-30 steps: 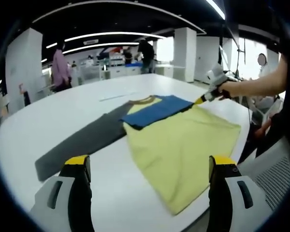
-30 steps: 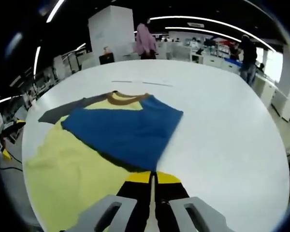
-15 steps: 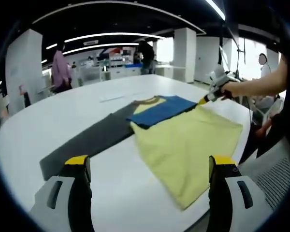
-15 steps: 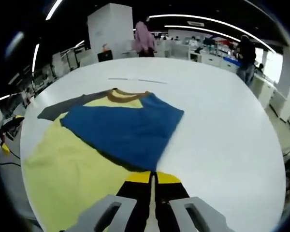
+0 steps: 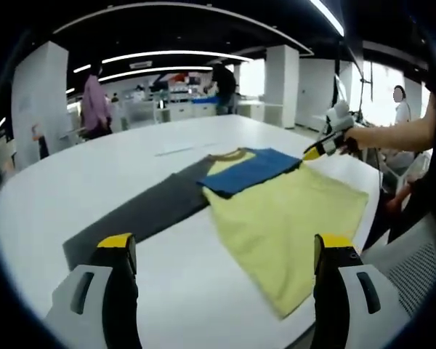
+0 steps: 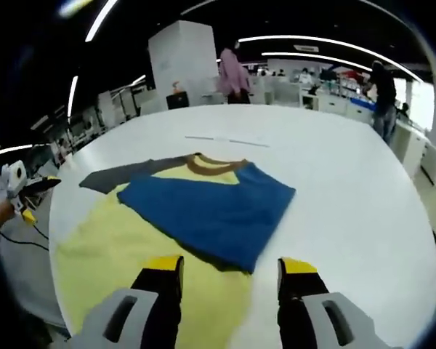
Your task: Fold the garment on the visible template until the final outline fits inside the template.
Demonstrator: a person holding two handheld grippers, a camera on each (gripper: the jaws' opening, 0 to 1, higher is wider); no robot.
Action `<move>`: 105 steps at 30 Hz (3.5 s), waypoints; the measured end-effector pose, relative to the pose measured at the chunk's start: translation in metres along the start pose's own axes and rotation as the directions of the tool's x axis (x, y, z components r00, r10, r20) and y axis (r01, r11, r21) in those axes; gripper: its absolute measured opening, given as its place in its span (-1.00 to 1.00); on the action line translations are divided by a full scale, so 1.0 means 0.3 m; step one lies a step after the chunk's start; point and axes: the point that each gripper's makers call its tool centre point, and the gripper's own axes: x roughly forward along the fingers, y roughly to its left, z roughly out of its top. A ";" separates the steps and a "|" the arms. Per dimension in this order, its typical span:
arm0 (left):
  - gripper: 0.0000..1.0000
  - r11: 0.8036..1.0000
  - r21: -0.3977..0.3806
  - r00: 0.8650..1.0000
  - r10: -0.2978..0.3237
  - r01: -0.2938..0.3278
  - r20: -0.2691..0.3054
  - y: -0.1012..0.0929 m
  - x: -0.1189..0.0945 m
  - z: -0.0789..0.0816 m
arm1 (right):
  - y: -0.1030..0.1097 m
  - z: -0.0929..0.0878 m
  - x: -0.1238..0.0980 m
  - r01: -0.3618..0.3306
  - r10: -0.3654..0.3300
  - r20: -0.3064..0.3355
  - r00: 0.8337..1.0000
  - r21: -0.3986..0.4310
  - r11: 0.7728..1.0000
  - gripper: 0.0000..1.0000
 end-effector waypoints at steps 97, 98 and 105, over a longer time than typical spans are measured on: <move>-0.99 0.540 -0.496 0.712 0.648 -0.680 -0.270 0.745 -0.090 -0.268 | 0.310 0.009 -0.257 -0.207 0.224 0.227 0.948 -0.097 0.973 0.93; -0.99 0.543 -0.496 0.714 0.647 -0.678 -0.268 0.744 -0.090 -0.262 | 0.310 0.009 -0.258 -0.207 0.224 0.228 0.947 -0.096 0.974 0.93; -1.00 0.602 -0.490 0.753 0.628 -0.631 -0.198 0.720 -0.073 -0.156 | 0.311 0.010 -0.262 -0.208 0.226 0.231 0.946 -0.099 0.973 0.92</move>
